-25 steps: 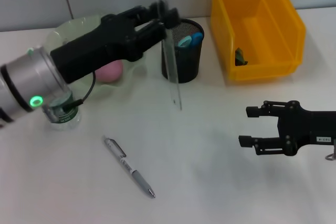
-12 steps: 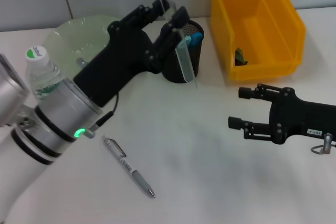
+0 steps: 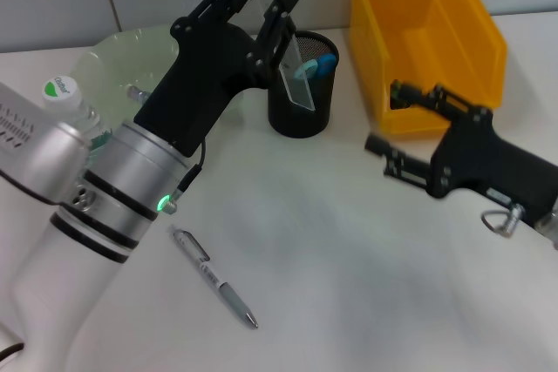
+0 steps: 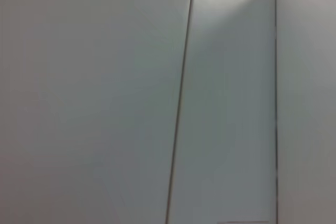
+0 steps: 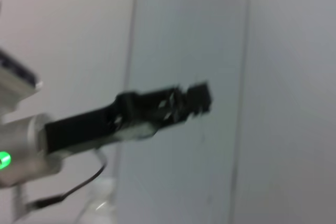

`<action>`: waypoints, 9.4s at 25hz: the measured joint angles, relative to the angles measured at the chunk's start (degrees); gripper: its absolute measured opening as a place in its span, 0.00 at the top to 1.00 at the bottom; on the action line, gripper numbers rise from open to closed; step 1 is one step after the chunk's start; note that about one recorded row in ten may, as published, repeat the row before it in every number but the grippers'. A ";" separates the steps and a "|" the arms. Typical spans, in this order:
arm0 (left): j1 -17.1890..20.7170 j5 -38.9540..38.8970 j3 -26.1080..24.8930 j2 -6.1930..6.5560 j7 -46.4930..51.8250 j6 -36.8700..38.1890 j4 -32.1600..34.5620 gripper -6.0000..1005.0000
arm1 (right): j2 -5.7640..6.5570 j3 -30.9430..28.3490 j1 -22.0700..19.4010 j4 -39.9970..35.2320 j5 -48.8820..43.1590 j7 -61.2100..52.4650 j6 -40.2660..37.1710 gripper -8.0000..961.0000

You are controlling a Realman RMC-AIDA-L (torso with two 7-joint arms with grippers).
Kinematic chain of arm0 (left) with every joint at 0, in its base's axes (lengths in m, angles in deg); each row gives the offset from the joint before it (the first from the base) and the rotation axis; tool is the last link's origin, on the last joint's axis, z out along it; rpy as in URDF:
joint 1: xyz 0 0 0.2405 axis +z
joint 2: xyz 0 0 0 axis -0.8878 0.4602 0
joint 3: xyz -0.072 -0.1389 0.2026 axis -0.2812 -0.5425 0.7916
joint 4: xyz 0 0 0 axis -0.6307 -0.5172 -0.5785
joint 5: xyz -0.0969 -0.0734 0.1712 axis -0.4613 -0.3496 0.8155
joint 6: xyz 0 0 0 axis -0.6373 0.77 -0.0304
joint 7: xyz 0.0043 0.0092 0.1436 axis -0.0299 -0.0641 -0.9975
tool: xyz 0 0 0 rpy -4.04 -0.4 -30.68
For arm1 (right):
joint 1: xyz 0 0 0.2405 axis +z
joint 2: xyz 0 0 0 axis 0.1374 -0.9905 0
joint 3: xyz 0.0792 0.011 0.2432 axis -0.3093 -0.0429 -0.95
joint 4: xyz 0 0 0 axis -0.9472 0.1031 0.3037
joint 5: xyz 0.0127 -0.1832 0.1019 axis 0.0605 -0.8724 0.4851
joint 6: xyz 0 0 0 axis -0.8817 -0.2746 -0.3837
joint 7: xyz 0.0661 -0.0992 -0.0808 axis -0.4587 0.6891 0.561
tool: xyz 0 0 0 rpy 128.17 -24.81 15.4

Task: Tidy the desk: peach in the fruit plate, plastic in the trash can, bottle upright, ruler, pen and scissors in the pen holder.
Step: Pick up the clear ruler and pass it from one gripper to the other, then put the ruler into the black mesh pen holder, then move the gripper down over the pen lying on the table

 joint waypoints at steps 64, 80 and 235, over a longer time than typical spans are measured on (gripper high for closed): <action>-2.71 -7.43 5.42 0.00 -15.36 -3.90 2.17 0.51 | -0.18 -6.63 17.85 25.43 8.11 22.80 3.57 0.81; -2.78 -7.43 5.79 0.00 -15.36 -3.90 2.11 0.49 | -0.18 -6.70 18.10 25.64 8.41 22.86 4.10 0.85; 11.55 44.72 -14.16 3.52 29.66 -0.46 -2.72 0.20 | -0.18 -23.94 30.14 25.77 8.54 14.51 36.12 0.59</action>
